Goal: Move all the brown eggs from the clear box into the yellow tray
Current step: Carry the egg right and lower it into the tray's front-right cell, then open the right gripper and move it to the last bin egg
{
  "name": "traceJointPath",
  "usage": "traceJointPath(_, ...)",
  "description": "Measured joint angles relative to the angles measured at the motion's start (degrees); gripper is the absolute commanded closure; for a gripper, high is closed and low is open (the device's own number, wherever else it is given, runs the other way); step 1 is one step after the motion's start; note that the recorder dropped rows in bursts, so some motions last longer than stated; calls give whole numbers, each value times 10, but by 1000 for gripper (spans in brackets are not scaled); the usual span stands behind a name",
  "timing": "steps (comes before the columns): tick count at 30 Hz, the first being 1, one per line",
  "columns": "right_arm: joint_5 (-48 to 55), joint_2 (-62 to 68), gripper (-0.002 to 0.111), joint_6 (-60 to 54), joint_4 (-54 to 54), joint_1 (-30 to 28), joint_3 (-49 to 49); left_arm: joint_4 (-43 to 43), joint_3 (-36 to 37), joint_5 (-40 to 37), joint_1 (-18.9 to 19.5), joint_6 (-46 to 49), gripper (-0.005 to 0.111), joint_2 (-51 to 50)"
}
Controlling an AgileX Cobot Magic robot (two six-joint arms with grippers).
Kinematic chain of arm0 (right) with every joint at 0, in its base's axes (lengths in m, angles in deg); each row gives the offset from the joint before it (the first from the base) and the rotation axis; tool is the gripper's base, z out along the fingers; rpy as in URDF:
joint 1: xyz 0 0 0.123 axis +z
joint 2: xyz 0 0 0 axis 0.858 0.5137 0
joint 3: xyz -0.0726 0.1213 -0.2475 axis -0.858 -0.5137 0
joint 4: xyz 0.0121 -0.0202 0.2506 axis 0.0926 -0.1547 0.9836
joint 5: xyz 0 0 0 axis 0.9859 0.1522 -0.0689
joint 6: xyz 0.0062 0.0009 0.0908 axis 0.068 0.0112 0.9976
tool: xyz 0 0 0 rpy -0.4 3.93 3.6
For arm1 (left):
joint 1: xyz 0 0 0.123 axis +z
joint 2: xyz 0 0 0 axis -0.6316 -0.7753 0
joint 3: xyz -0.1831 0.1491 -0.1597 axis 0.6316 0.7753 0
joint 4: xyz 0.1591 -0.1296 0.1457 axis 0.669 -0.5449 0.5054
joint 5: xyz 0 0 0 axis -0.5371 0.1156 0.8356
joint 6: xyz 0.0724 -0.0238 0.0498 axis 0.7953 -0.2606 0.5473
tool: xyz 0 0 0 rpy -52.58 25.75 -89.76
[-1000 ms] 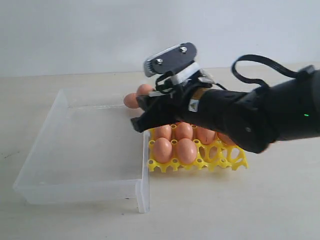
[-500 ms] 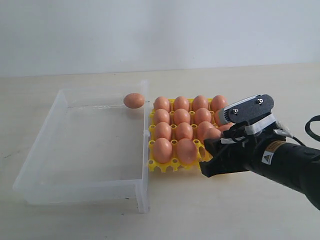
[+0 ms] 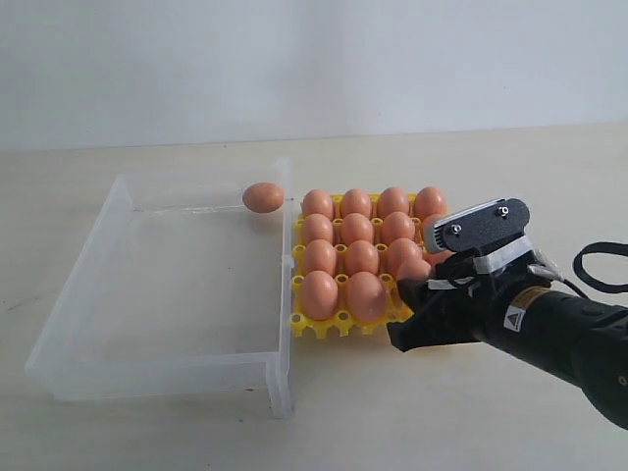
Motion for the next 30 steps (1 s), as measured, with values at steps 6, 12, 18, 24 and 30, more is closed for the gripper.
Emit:
traceJointPath(6, -8, 9, 87, 24, -8, 0, 0, 0, 0, 0, 0, 0, 107, 0)
traceJointPath(12, -10, 14, 60, 31, -9, 0, 0, 0, 0, 0, 0, 0, 107, 0)
traceJointPath(18, 3, 14, 50, 37, -9, 0, 0, 0, 0, 0, 0, 0, 107, 0)
traceJointPath(24, 8, 14, 50, 37, -9, 0, 0, 0, 0, 0, 0, 0, 107, 0)
traceJointPath(30, 87, -37, 50, 37, -9, 0, 0, 0, 0, 0, 0, 0, 107, 0)
